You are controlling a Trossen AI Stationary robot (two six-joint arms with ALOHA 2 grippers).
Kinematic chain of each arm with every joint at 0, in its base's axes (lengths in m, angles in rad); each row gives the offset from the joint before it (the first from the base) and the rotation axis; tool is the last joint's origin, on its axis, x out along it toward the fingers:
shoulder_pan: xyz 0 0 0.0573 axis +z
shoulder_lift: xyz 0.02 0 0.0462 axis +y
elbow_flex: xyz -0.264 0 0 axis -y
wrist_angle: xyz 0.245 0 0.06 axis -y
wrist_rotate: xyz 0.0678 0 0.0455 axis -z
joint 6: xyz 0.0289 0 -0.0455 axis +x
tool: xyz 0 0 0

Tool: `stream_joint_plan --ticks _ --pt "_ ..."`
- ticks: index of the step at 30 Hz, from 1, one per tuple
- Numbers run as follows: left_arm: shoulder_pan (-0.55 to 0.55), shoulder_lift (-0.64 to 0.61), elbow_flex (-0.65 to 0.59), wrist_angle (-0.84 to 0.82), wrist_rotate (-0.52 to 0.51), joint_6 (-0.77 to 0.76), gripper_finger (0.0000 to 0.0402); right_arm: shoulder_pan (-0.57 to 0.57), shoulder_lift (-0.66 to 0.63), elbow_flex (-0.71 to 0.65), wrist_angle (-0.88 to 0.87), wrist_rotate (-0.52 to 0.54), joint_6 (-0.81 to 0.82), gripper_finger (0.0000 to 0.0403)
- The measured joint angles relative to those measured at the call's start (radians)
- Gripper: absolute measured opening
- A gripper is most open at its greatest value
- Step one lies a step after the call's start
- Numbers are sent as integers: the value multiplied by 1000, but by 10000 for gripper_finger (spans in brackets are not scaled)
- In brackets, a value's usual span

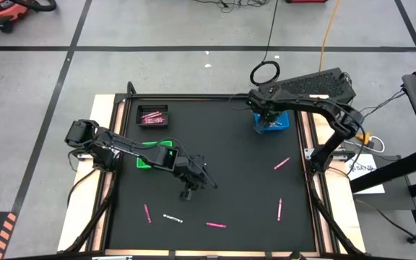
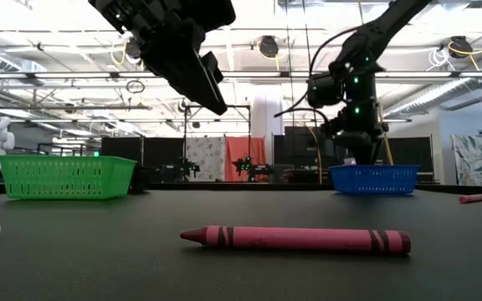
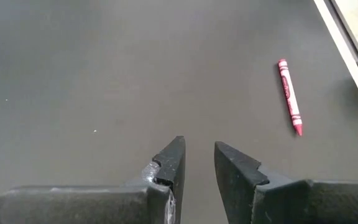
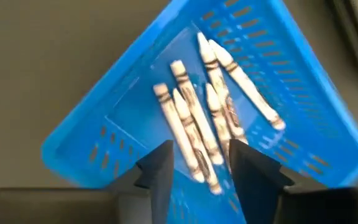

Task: Sort crayons
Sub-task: Put the red crayon into the green bin

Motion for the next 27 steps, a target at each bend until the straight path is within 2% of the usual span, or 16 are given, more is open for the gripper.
stream_joint_plan --ticks 8,12,15,21,27 --pt "-47 1 0 3 5 -13 88 37 -78 126 -186 -15 180 157" --pt "-68 36 24 -18 -36 -61 88 60 -119 165 -259 -107 272 157" --pt "-70 89 79 -52 -57 -60 88 84 -148 170 -278 -113 336 157" --pt "-70 200 204 -263 -69 -5 89 151 -186 170 -322 -112 465 157" --pt "-103 252 314 -282 -61 -9 100 249 -191 170 -396 -112 629 157"
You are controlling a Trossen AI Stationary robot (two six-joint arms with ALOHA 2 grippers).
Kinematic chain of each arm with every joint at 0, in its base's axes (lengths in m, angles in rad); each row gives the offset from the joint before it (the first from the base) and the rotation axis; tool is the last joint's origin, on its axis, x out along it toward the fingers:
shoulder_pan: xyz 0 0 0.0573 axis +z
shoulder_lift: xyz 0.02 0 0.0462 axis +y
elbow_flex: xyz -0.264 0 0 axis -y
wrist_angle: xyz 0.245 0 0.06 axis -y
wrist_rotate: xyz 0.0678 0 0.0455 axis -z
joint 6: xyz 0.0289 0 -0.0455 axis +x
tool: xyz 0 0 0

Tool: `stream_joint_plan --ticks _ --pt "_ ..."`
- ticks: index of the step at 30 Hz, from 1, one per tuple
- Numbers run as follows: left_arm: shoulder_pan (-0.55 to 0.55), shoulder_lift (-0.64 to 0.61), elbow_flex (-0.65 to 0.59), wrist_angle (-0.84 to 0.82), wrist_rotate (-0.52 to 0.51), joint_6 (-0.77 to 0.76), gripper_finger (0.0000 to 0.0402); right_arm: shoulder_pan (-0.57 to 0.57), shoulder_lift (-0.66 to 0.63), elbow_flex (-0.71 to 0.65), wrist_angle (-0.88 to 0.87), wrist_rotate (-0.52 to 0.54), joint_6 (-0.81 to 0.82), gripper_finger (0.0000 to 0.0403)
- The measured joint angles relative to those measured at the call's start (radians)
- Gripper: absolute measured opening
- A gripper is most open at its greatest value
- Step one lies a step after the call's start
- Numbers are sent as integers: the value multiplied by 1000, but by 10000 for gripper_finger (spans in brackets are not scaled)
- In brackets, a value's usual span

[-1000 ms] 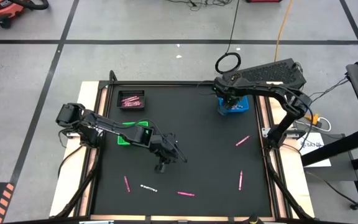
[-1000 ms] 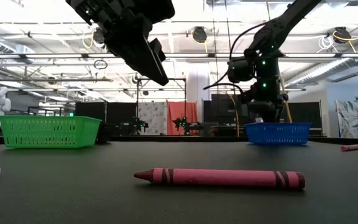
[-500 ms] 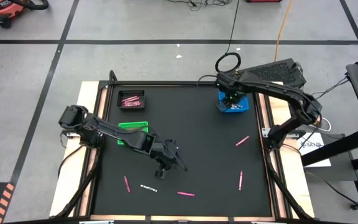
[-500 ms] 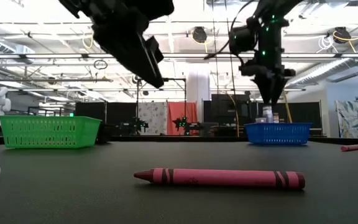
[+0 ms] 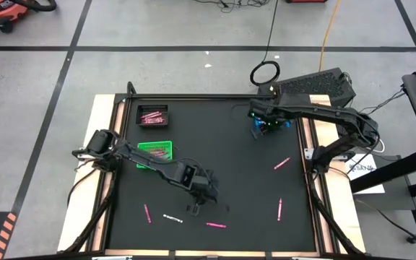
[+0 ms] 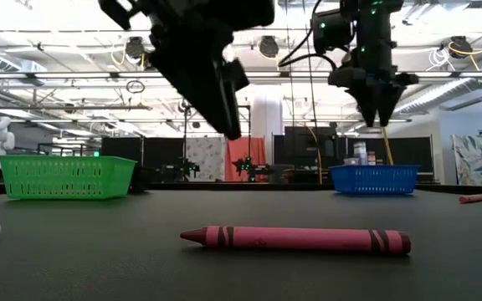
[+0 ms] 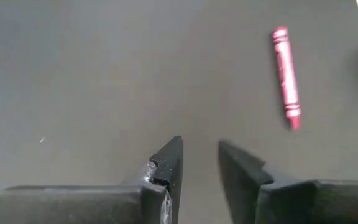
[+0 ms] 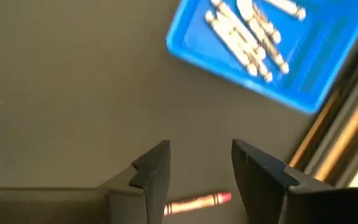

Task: Sort crayons
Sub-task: Put the red crayon into the green bin

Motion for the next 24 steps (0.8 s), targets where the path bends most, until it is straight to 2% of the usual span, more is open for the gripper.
stream_joint_plan --ticks 4,10,15,24 --pt "-49 24 24 30 2 -5 107 89 0 0 -43 0 104 157" --pt "-122 85 32 159 7 -149 107 187 0 0 -59 -1 202 157" --pt "-148 145 30 209 6 -158 107 221 0 0 -57 -1 214 157" --pt "-148 163 31 218 7 -182 107 244 0 0 -48 1 258 157"
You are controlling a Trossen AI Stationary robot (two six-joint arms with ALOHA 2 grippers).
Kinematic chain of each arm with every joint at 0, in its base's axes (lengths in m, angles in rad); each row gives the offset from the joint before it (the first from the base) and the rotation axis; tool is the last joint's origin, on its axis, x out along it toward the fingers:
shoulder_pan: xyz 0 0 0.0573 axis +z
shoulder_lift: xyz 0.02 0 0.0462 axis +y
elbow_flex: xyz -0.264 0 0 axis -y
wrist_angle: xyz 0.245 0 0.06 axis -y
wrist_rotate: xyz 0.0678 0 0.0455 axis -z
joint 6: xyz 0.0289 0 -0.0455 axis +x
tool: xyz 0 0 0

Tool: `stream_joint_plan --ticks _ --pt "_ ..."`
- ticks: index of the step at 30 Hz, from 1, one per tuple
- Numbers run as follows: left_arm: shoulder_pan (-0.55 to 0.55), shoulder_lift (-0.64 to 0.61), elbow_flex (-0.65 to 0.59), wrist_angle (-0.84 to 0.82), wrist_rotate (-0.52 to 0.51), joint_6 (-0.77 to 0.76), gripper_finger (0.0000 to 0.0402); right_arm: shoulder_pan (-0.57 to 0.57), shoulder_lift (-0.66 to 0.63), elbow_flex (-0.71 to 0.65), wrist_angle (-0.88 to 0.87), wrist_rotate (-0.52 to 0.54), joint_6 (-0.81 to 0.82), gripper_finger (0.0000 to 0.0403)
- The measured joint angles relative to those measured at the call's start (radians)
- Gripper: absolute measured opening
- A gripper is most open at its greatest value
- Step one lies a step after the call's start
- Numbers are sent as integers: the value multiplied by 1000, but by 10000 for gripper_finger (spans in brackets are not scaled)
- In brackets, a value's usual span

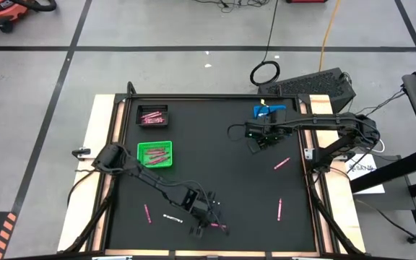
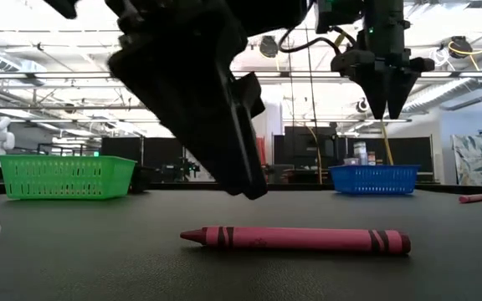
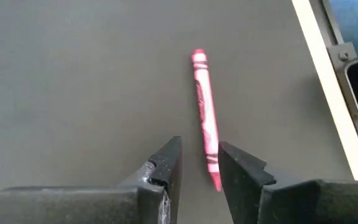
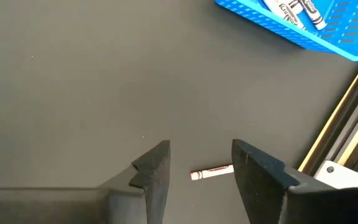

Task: Sort crayons
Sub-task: Put the red crayon into the green bin

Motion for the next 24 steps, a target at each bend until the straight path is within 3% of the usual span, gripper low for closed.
stream_joint_plan --ticks 24 --pt "-12 59 0 81 39 0 107 0 0 0 8 1 3 157"
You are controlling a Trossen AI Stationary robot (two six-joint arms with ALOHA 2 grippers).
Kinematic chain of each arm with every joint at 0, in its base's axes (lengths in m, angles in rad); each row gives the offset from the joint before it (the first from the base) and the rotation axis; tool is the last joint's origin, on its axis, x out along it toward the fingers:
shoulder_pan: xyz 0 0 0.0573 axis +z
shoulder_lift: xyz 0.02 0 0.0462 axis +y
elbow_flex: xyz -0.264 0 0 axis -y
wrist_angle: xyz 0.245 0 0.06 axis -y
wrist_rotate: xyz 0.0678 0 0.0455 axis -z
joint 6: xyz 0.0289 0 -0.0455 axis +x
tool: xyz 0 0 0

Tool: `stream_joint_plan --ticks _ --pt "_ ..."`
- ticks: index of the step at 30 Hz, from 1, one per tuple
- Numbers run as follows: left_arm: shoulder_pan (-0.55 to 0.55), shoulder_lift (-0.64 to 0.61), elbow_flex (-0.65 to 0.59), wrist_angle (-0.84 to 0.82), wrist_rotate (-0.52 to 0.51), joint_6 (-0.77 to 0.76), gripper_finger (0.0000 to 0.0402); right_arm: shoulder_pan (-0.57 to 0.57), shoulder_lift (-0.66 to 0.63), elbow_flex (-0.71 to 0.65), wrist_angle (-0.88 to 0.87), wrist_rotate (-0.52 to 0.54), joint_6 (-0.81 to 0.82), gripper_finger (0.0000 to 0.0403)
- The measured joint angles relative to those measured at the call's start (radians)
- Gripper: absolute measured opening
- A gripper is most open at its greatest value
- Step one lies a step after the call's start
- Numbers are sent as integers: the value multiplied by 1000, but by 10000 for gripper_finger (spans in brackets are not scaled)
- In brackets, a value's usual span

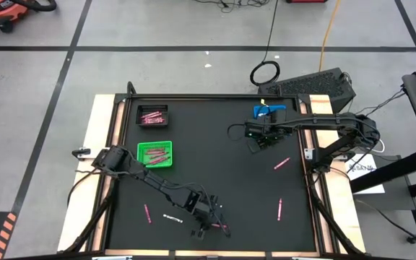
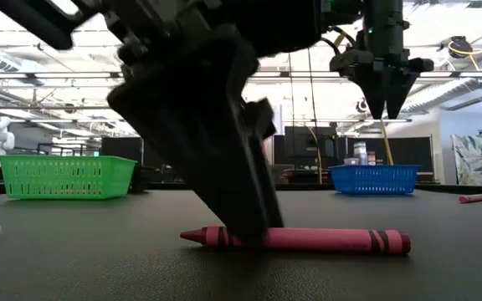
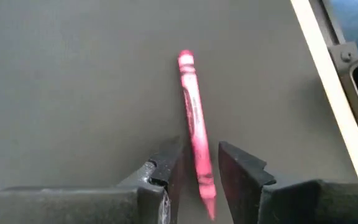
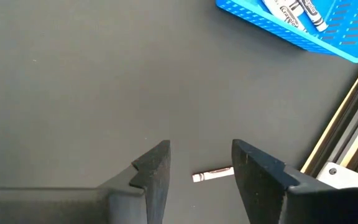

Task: Sort crayons
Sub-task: Put the red crayon into the green bin

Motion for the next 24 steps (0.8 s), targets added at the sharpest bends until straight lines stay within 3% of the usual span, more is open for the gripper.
stream_joint_plan --ticks 12,21,24 --pt "30 24 3 -2 44 2 102 0 0 0 8 0 -7 157" --pt "40 25 3 -23 38 7 13 0 0 0 8 0 -26 157" --pt "40 25 3 -28 37 20 9 0 0 0 8 1 -30 157"
